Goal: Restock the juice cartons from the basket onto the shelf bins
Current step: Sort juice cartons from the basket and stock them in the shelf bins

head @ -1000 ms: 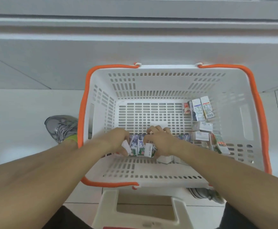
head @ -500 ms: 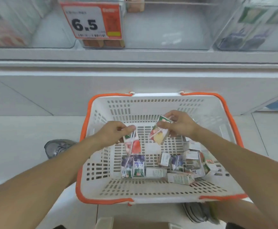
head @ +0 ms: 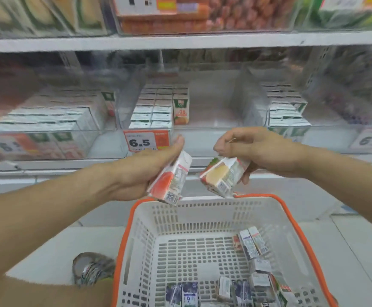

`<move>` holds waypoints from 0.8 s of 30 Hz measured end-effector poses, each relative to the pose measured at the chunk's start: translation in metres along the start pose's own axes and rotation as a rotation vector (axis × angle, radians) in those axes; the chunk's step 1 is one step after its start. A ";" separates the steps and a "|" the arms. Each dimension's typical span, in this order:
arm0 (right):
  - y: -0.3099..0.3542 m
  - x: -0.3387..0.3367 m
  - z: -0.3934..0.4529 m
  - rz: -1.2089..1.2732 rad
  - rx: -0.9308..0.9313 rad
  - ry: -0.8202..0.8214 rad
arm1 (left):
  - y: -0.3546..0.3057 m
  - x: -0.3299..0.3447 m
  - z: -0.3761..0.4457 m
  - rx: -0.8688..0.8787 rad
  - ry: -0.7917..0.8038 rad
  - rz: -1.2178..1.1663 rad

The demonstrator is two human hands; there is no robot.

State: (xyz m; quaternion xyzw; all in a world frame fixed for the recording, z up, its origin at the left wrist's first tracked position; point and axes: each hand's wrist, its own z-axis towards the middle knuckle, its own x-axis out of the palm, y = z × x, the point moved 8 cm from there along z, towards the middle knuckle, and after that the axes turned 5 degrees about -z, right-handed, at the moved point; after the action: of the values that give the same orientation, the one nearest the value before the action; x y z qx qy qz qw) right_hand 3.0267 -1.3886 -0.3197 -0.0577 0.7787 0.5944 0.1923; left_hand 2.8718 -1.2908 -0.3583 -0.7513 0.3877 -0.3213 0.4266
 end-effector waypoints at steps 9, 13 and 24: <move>-0.023 0.001 -0.008 0.547 0.089 -0.144 | -0.023 -0.001 0.001 0.203 -0.163 0.034; -0.017 0.009 -0.003 0.638 0.073 -0.088 | -0.021 0.005 0.005 0.148 -0.090 -0.023; 0.070 -0.027 0.031 -0.041 -0.389 -0.371 | -0.050 -0.033 0.001 0.254 -0.192 -0.336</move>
State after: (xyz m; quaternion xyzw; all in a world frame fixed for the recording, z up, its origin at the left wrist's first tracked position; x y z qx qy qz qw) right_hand 3.0360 -1.3426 -0.2531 0.0005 0.6001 0.7293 0.3287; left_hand 2.8717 -1.2448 -0.3189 -0.7726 0.1716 -0.3611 0.4931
